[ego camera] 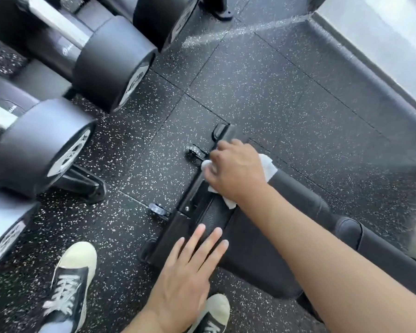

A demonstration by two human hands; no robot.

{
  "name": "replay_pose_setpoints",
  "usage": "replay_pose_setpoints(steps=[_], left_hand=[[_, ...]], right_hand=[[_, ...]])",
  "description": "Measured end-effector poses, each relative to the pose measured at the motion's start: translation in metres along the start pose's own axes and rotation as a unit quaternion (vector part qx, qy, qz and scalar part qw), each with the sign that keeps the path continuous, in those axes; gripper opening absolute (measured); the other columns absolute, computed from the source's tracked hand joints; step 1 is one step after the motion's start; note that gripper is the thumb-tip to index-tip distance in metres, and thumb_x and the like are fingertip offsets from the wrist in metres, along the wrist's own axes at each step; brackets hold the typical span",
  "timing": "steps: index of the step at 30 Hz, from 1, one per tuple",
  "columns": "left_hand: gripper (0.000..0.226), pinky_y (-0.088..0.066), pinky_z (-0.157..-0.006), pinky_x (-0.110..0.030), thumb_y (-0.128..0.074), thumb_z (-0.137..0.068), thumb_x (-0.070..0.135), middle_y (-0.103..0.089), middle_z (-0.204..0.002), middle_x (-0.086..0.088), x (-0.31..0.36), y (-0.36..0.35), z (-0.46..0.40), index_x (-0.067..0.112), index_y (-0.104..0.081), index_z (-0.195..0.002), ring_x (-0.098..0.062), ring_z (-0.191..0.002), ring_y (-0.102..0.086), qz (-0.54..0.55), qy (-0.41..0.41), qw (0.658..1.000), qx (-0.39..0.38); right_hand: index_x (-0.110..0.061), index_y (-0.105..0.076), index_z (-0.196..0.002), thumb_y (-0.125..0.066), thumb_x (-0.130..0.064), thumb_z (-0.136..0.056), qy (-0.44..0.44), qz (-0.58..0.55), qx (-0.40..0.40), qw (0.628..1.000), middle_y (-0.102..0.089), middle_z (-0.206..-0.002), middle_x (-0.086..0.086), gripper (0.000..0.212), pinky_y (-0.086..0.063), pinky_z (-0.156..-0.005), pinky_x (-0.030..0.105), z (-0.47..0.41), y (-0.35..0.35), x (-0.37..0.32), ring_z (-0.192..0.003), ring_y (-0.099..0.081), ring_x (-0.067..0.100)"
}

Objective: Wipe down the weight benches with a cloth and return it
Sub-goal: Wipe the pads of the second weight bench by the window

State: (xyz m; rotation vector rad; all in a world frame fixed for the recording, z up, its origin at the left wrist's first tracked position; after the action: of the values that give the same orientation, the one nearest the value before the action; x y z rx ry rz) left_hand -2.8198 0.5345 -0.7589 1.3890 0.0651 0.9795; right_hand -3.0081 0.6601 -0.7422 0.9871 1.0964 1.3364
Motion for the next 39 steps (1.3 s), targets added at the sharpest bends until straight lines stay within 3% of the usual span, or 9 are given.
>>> replay_pose_setpoints(steps=[3, 6, 13, 16, 20, 24, 29, 35, 39], left_hand=[[0.082, -0.052, -0.104, -0.055, -0.051, -0.077, 0.025, -0.027, -0.171, 0.0, -0.002, -0.002, 0.003, 0.022, -0.044, -0.159, -0.03, -0.156, -0.03, 0.007, -0.01, 1.0, -0.026], [0.083, -0.051, -0.106, -0.055, -0.05, -0.079, 0.026, -0.023, -0.173, 0.001, -0.005, -0.001, 0.002, 0.024, -0.039, -0.161, -0.029, -0.157, -0.027, -0.003, -0.026, 0.999, -0.039], [0.092, -0.043, -0.115, -0.052, -0.072, -0.077, 0.024, -0.022, -0.173, 0.003, -0.008, 0.003, 0.0, 0.025, -0.036, -0.162, -0.029, -0.157, -0.028, -0.001, -0.037, 0.998, -0.045], [0.079, -0.034, -0.116, -0.049, -0.058, -0.082, 0.026, -0.029, -0.17, 0.001, -0.006, 0.008, -0.002, 0.026, -0.042, -0.159, -0.03, -0.155, -0.032, -0.019, -0.044, 0.998, -0.031], [0.064, -0.044, -0.111, -0.052, -0.049, -0.085, 0.027, -0.045, -0.161, 0.002, -0.006, 0.018, -0.009, 0.027, -0.053, -0.149, -0.029, -0.145, -0.042, -0.024, -0.06, 0.997, -0.037], [0.056, -0.043, -0.111, -0.054, -0.049, -0.085, 0.025, -0.05, -0.153, 0.001, -0.005, 0.038, -0.018, 0.025, -0.056, -0.14, -0.029, -0.135, -0.048, -0.048, -0.102, 0.993, -0.025], [0.054, -0.043, -0.109, -0.058, -0.046, -0.088, 0.021, -0.054, -0.145, -0.009, -0.005, 0.061, -0.066, 0.012, -0.06, -0.14, -0.037, -0.131, -0.051, -0.065, -0.114, 0.991, 0.002], [0.051, -0.036, -0.115, -0.059, -0.052, -0.09, 0.012, -0.052, -0.147, -0.017, 0.025, 0.069, -0.142, 0.005, -0.059, -0.14, -0.04, -0.136, -0.047, -0.074, -0.158, 0.984, 0.035], [0.054, -0.029, -0.119, -0.061, -0.056, -0.092, 0.014, -0.047, -0.153, -0.015, 0.065, 0.051, -0.186, 0.008, -0.054, -0.146, -0.037, -0.144, -0.042, -0.119, -0.19, 0.975, 0.012]], right_hand=[[-0.022, -0.057, -0.067, -0.053, -0.039, -0.091, 0.12, 0.007, -0.095, 0.988, -0.059, -0.077, -0.001, 0.029, -0.031, -0.064, 0.034, 0.019, -0.027, -0.064, -0.073, -0.052, 0.024], [-0.019, -0.061, -0.067, -0.053, -0.041, -0.09, 0.145, -0.004, -0.115, 0.983, -0.061, -0.072, -0.001, 0.034, -0.036, -0.059, 0.03, 0.011, -0.031, -0.058, -0.067, -0.055, 0.025], [-0.013, -0.071, -0.082, -0.058, -0.041, -0.087, -0.157, -0.033, -0.05, 0.986, -0.062, -0.076, 0.008, 0.031, -0.045, -0.063, 0.033, -0.033, -0.002, 0.083, -0.077, -0.06, 0.033], [-0.013, -0.066, -0.072, -0.057, -0.039, -0.087, -0.033, -0.048, 0.023, 0.998, -0.058, -0.076, 0.002, 0.031, -0.043, -0.063, 0.033, -0.012, 0.004, 0.019, -0.078, -0.058, 0.029], [-0.015, -0.063, -0.071, -0.064, -0.04, -0.092, 0.116, -0.115, 0.075, 0.984, -0.052, -0.075, 0.001, 0.032, -0.031, -0.063, 0.035, 0.052, 0.001, -0.039, -0.071, -0.047, 0.023], [-0.007, -0.069, -0.09, -0.065, -0.036, -0.096, 0.057, -0.121, 0.212, 0.968, -0.054, -0.079, 0.008, 0.029, -0.042, -0.061, 0.042, 0.077, 0.017, 0.01, -0.07, -0.049, 0.029], [-0.006, -0.07, -0.096, -0.063, -0.031, -0.096, 0.015, -0.116, 0.269, 0.956, -0.055, -0.079, 0.009, 0.026, -0.046, -0.062, 0.043, 0.086, 0.022, 0.038, -0.069, -0.053, 0.031], [-0.01, -0.066, -0.11, -0.063, -0.033, -0.095, -0.288, -0.195, 0.297, 0.889, -0.066, -0.1, 0.006, 0.028, -0.053, -0.07, 0.042, 0.152, 0.003, 0.165, -0.085, -0.063, 0.029], [-0.009, -0.065, -0.108, -0.065, -0.031, -0.094, -0.335, -0.181, 0.303, 0.873, -0.062, -0.097, 0.01, 0.026, -0.051, -0.07, 0.042, 0.199, -0.009, 0.172, -0.084, -0.061, 0.032]])
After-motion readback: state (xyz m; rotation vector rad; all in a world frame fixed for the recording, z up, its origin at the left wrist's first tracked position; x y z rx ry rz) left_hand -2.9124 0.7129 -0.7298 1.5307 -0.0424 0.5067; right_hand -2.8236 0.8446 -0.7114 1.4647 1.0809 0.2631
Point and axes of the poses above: each hand's wrist, its own z-axis away from the middle knuckle, its own y-axis out of the back of the hand, x = y × z, the point moved 10 cm from there along -z, towards the middle knuckle
